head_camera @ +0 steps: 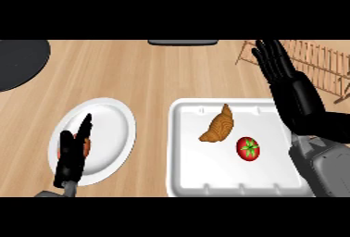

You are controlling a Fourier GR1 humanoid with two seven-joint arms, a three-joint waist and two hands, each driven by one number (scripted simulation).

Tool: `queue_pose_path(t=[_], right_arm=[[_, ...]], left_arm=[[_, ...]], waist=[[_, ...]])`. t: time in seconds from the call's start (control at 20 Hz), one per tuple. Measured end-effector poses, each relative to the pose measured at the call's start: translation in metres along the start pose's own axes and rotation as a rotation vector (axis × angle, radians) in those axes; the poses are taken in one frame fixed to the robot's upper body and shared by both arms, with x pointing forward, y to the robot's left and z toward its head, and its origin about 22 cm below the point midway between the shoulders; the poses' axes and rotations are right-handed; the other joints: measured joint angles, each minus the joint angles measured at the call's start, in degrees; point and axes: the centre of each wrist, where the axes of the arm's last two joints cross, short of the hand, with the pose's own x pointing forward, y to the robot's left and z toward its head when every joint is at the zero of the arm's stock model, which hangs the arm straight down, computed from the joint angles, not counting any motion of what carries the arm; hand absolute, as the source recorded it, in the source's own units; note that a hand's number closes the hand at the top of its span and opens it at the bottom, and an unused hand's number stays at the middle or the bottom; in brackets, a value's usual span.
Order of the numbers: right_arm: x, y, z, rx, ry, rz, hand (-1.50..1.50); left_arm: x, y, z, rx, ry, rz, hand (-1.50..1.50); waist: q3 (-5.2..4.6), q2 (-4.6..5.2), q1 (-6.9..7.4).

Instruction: Pick the croissant from the tray and place it in the tiered shelf

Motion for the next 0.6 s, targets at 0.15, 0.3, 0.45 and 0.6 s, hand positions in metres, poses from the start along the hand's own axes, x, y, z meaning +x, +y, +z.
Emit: queue_pose_path(t=[0.15, 0.3, 0.45, 0.6], right_arm=[[-0.013, -0.011, 0.013, -0.175, 0.074, 0.017, -1.50], [-0.036, -0.033, 0.033, -0.463, 0.208, 0.032, -1.50], [-0.042, -0.036, 0.039, -0.678, 0.216, -0.092, 1.50], [-0.085, -0.063, 0.089, -0.936, 0.430, 0.125, -1.50]], left_arm=[[0.015, -0.009, 0.005, -0.052, -0.108, 0.001, 0.00], [0.033, -0.005, 0.001, -0.060, -0.226, -0.023, 0.00], [0.041, -0.006, 0.001, -0.071, -0.271, -0.020, 0.00], [0.049, -0.006, 0.001, -0.081, -0.318, -0.027, 0.00]], waist=[[0.79, -0.19, -0.30], [0.91, -0.23, -2.18], [1.56, -0.52, -4.60], [0.96, 0.69, -5.50]])
